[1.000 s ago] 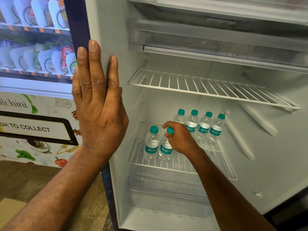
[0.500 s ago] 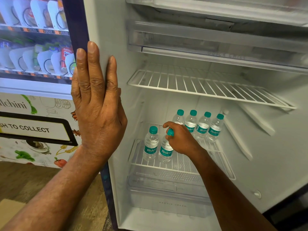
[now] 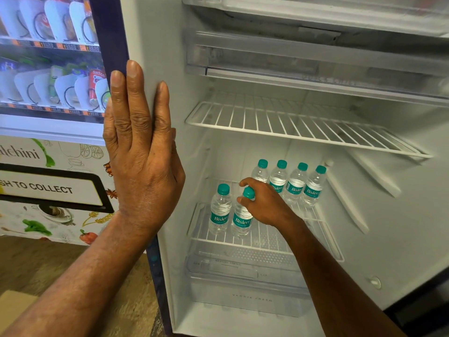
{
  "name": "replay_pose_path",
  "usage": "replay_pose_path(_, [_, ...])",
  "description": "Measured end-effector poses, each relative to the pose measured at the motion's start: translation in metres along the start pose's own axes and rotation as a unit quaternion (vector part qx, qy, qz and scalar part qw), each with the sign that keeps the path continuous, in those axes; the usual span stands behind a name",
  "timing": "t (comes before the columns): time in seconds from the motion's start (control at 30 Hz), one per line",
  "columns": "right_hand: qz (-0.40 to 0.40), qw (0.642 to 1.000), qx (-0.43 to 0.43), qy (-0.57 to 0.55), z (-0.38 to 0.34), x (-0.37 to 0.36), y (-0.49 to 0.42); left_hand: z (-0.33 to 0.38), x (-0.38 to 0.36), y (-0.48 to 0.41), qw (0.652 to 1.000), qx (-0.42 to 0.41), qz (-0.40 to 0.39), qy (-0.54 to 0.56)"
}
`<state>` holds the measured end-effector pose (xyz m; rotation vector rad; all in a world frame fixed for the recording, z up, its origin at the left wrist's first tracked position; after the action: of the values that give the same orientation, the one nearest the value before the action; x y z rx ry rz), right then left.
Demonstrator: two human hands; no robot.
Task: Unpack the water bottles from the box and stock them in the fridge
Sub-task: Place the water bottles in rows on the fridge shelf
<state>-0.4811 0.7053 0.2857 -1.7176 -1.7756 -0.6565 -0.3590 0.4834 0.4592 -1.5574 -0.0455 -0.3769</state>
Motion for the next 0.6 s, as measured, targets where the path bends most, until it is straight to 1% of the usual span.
replay_pose_path(0.13, [0.016,1.000,0.011,-0.004,0.003,0.005,-0.004,-0.001,0.000,0.000,1.000,0.001,0.003,0.000])
replay_pose_path(0.23, [0.049,0.998,0.014,-0.029,0.006,0.012,-0.006,0.000,-0.001,0.001,1.000,-0.001,0.003,0.000])
replay_pose_path(0.33, [0.115,0.991,0.027,-0.062,0.008,0.025,-0.008,0.000,-0.001,0.001,1.000,-0.002,0.003,-0.002])
replay_pose_path(0.5, [0.254,0.962,0.052,-0.087,0.011,0.051,-0.009,-0.002,-0.002,0.002,1.000,-0.002,0.006,-0.011])
replay_pose_path(0.6, [0.285,0.953,0.071,-0.077,0.012,0.058,-0.014,-0.002,-0.003,0.004,1.000,-0.005,0.008,-0.016])
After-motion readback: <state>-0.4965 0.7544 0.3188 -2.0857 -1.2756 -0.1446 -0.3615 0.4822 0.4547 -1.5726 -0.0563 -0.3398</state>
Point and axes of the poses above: each hand's wrist, its own y-axis away from the middle knuckle, its own x-axis out of the back of the hand, z = x × y, the point moved 8 cm from there along -y, towards the middle knuckle, and after that the axes turned 10 degrees about -y, right-handed, at the moved point
